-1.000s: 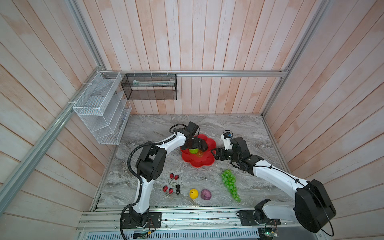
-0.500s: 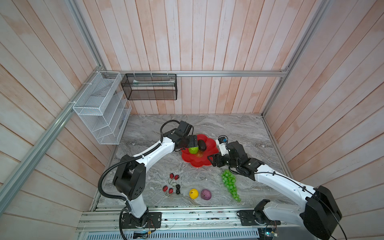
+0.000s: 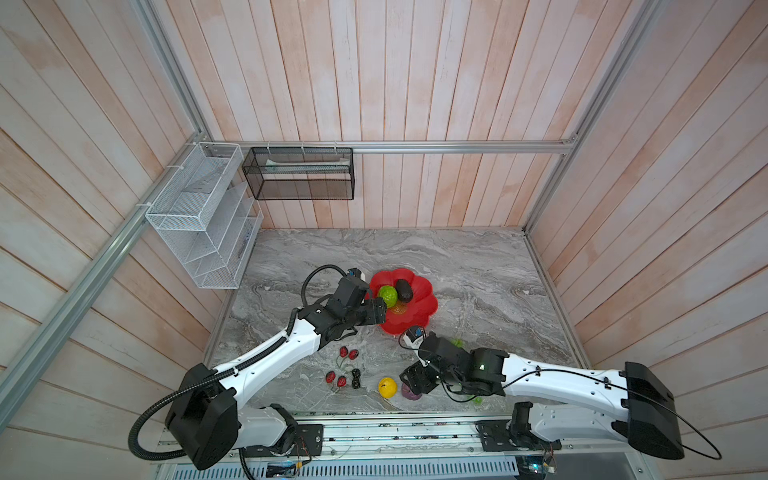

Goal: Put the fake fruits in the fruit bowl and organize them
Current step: 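Grasp the purple fig with the right gripper while the left gripper draws back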

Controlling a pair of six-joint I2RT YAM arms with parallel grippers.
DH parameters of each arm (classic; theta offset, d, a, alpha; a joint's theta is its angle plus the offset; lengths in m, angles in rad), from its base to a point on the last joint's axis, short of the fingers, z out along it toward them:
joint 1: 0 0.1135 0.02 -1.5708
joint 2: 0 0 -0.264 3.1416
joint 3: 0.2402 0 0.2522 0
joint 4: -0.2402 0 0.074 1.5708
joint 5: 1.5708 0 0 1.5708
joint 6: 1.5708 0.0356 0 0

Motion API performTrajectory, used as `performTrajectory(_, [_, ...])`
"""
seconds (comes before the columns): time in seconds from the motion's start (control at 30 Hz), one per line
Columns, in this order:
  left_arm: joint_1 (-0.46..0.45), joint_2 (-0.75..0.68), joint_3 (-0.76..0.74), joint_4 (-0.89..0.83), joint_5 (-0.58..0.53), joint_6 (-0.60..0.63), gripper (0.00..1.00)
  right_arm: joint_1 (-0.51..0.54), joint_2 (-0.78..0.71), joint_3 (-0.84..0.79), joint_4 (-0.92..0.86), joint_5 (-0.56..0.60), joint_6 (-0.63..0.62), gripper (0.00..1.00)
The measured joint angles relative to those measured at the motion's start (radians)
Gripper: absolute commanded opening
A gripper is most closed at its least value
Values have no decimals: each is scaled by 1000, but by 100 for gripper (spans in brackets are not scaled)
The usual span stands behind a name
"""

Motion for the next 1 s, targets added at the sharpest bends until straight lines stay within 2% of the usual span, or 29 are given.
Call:
performTrajectory(0.1, [0,-22,-16,15,-7,-11,89,56,72,-1,-9,5,28,78])
performTrajectory(0.27, [1,-37,-31,19,-14,-19,89,80,140,-1,-9,12,41,76])
performTrajectory(0.47, [5,-37,-49,22,-14,-23,89,80,200,-1,-10,48,40,68])
performTrajectory(0.57, [8,-35,-55,22,-13,-24,89,80,222,-1,-10,55,39,60])
performTrajectory(0.67, [11,-34,-56,22,-13,-27,89,80,224,-1,-8,58,38,53])
performTrajectory(1.0, [19,-33,-56,16,-18,-27,89,67,134,-3,-19,79,34,48])
